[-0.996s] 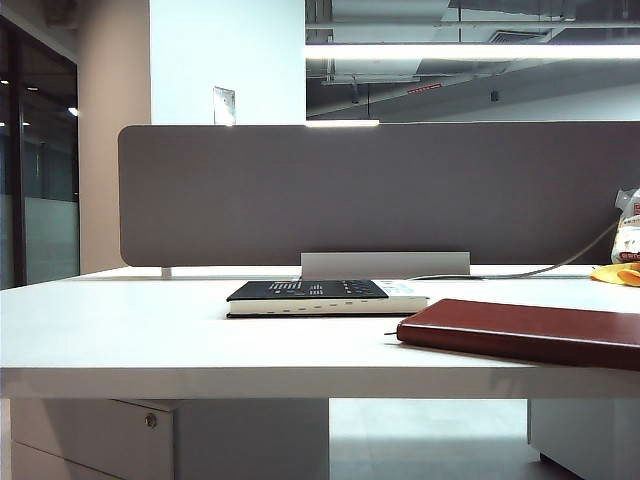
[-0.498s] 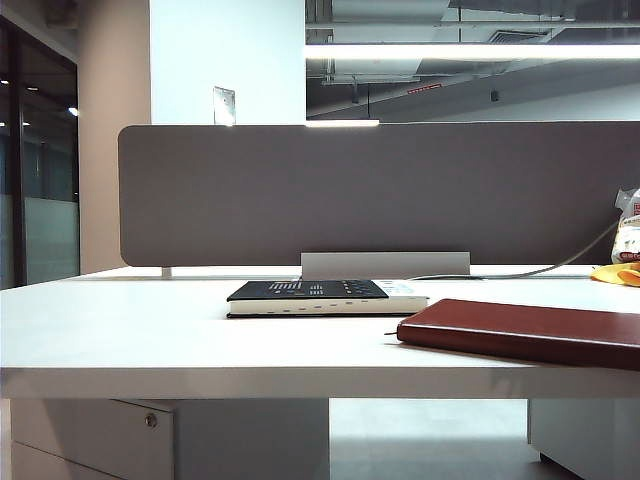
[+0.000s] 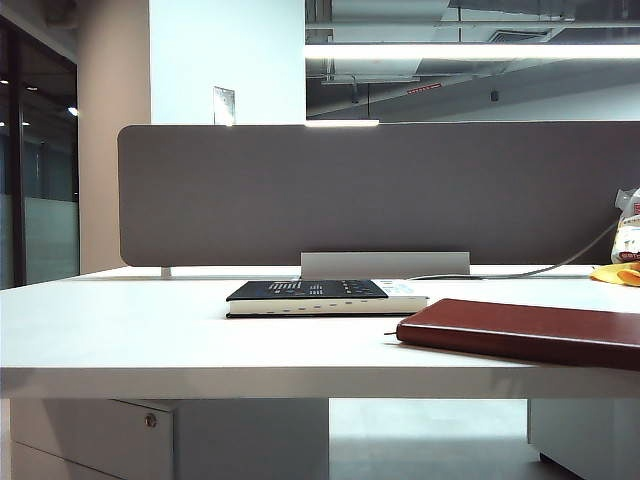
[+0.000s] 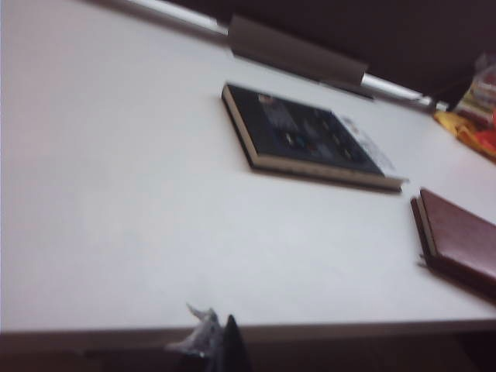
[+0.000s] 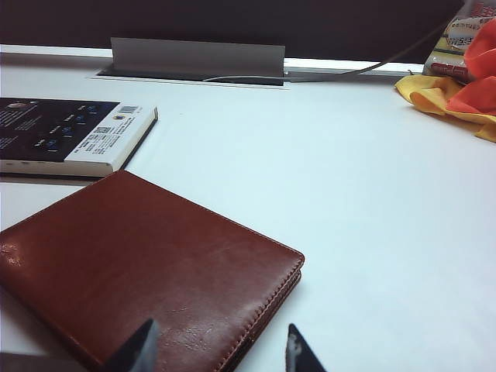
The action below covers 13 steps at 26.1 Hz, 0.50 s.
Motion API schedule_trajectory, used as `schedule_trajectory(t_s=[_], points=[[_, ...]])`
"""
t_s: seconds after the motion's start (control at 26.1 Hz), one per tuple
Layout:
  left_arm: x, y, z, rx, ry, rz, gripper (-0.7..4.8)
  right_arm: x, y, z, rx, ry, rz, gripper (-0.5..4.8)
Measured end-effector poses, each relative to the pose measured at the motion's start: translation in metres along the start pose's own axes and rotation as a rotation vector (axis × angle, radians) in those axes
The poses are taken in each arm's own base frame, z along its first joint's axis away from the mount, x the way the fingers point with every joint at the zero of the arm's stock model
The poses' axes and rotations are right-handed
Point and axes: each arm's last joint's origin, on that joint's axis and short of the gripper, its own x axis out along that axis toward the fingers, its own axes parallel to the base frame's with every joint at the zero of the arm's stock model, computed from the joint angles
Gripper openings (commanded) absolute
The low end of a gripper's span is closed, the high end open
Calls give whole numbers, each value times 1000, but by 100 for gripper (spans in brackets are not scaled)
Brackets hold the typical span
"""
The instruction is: Pick up the red book and place it on top of the black book.
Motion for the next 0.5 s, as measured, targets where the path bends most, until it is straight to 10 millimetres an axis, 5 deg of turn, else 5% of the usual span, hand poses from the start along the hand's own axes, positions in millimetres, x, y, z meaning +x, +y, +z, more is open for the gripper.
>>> schedule_trajectory(t_s=[0.5], points=[[-15,-14,18,-102,98,-55,-4,0,0,-1,4,5,0,207]])
